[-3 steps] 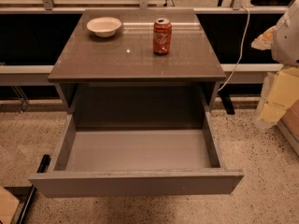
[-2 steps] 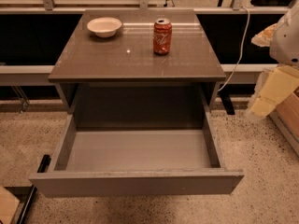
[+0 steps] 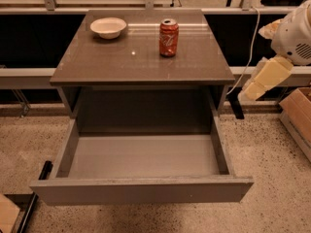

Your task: Place coke can into top drawer

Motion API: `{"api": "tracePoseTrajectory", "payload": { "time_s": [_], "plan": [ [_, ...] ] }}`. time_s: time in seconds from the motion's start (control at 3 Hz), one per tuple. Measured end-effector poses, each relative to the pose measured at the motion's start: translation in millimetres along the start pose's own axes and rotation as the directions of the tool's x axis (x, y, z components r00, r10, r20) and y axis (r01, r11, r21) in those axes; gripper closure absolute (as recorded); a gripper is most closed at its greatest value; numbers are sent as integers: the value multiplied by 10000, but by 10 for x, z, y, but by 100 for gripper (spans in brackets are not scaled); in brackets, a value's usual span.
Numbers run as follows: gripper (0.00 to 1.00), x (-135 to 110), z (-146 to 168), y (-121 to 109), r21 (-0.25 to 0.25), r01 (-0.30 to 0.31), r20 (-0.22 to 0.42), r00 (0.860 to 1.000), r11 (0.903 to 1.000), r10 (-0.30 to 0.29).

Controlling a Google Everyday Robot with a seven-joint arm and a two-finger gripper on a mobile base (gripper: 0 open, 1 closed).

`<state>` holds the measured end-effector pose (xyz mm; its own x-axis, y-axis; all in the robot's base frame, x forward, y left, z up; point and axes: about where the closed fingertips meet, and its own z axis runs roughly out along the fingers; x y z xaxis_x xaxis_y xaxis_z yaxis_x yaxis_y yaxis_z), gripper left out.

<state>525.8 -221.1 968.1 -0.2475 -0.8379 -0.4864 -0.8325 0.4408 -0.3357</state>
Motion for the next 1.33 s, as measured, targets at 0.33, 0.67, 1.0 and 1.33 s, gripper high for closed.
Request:
{"api": "tracePoseTrajectory", "payload": {
  "time_s": [0.33, 0.67, 1.0, 1.33],
  "plan": [
    [0, 0, 1, 0, 1, -2, 1, 10000, 10000, 2],
    [0, -37, 114, -18, 275, -422, 130, 9990, 9987, 418],
    [0, -230, 438, -175, 782, -845, 625, 9949, 9933, 797],
    [0, -465, 736, -486, 1356, -1215, 1432, 9844, 9833, 1019]
  ]
}}
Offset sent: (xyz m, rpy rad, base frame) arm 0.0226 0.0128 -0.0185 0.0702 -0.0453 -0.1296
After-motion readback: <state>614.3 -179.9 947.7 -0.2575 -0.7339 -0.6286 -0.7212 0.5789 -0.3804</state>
